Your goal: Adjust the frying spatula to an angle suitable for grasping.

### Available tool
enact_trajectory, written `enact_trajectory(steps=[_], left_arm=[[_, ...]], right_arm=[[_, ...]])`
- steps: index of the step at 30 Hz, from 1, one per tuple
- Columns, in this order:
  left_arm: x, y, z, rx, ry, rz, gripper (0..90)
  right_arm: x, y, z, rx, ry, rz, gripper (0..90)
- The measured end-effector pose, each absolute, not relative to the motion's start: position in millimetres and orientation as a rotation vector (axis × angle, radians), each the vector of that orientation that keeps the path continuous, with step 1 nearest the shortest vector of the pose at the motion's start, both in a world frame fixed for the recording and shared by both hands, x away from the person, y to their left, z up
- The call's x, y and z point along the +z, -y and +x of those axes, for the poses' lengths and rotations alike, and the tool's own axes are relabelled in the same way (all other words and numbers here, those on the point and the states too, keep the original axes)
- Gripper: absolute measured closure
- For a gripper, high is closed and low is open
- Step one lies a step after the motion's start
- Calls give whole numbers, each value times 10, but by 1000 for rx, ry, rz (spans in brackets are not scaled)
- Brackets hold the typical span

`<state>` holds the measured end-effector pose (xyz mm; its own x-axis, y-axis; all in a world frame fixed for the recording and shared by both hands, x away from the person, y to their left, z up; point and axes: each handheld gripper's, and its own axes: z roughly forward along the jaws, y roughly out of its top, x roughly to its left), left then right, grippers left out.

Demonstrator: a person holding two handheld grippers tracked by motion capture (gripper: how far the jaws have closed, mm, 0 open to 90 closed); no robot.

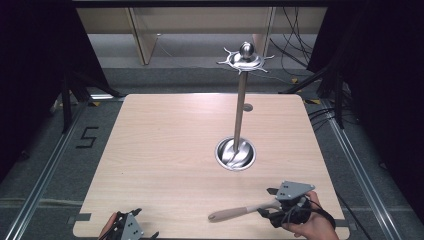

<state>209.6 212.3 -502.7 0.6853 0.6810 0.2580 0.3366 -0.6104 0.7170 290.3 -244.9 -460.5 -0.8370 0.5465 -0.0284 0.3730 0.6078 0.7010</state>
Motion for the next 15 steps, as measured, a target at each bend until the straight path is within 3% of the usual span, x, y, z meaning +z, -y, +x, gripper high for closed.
enact_trajectory(steps=[15], left_arm=[[-4999,-2148,2092,692,-750,2291,150]], right_arm=[[-4685,2037,3049,845,-2814,573,395]])
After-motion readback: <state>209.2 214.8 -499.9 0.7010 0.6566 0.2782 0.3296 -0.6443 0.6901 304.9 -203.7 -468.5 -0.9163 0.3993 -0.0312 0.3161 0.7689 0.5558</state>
